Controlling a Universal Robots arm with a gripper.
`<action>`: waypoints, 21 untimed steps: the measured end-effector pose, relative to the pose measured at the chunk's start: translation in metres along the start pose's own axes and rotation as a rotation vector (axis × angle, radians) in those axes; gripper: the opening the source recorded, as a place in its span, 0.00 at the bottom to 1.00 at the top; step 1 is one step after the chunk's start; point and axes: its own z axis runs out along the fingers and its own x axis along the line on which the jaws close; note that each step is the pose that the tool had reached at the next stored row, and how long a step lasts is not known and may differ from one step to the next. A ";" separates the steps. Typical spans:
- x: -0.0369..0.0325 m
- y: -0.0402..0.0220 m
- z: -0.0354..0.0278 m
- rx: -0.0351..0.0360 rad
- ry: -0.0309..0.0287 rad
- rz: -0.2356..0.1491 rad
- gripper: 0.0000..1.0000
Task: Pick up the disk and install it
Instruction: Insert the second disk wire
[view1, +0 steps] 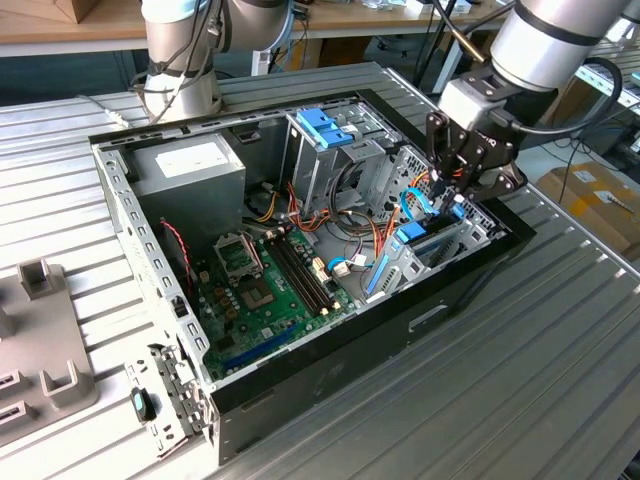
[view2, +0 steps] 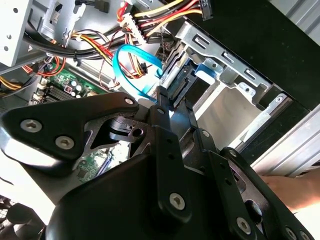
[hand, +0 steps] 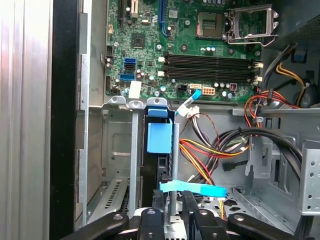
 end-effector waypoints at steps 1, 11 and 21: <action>-0.0006 -0.0001 0.0001 0.0000 -0.0001 0.000 0.29; -0.0056 -0.0014 0.0002 0.0000 0.0000 0.000 0.29; -0.0069 -0.0018 0.0003 0.0000 0.0000 0.000 0.29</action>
